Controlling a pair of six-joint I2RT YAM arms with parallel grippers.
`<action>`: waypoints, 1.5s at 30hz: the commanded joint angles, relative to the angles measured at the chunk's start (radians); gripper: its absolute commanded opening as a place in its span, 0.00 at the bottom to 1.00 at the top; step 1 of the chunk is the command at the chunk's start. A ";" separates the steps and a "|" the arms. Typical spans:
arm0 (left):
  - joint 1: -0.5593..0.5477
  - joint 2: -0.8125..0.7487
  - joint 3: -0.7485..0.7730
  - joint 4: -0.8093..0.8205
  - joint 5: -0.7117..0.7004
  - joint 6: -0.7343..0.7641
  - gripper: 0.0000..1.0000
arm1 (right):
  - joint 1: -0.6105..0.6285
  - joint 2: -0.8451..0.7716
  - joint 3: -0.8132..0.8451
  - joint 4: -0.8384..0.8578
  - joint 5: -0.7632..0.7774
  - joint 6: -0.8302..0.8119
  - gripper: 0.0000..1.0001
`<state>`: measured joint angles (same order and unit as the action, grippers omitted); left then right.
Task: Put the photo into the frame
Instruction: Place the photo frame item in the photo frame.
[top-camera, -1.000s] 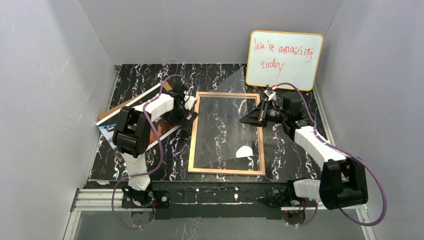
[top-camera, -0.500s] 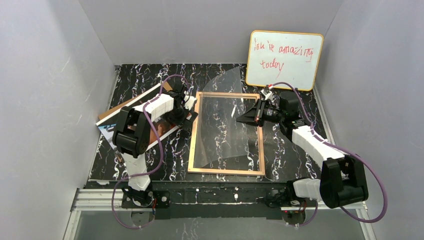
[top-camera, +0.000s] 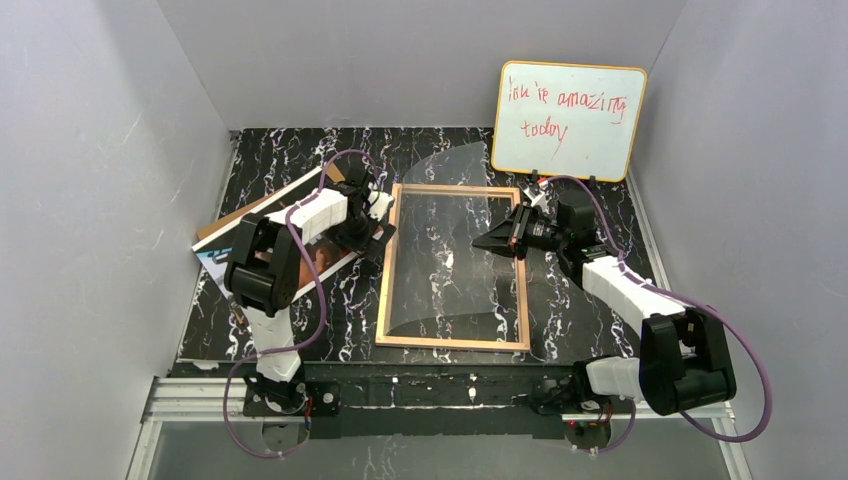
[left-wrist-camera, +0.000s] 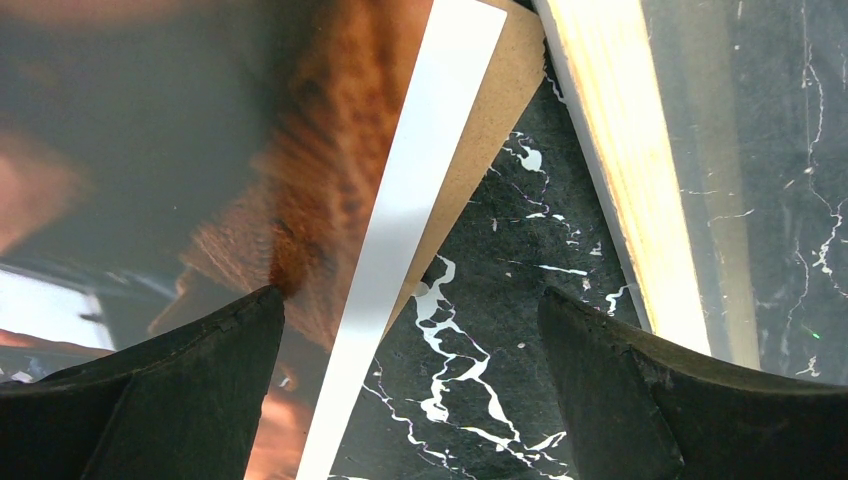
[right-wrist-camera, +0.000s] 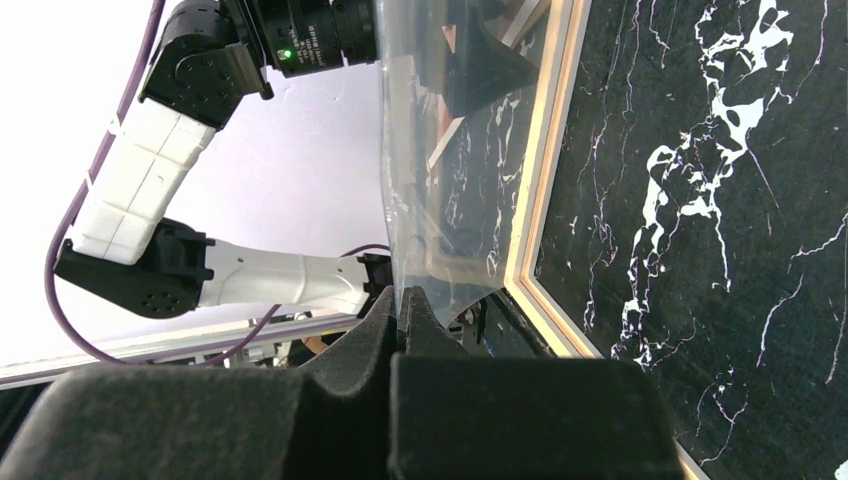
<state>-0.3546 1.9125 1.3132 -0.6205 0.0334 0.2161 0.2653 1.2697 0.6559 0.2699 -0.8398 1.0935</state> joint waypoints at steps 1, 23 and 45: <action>0.006 0.013 -0.050 -0.021 0.059 -0.007 0.96 | 0.012 -0.001 0.013 -0.009 0.002 -0.040 0.01; 0.006 -0.009 -0.054 -0.013 0.023 0.006 0.96 | -0.018 -0.029 0.138 -0.471 0.252 -0.441 0.09; 0.006 -0.001 -0.053 -0.010 0.017 0.007 0.96 | -0.052 -0.015 0.121 -0.465 0.230 -0.439 0.08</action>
<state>-0.3550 1.9011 1.2984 -0.6052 0.0235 0.2241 0.2161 1.2644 0.7727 -0.2337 -0.6014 0.6479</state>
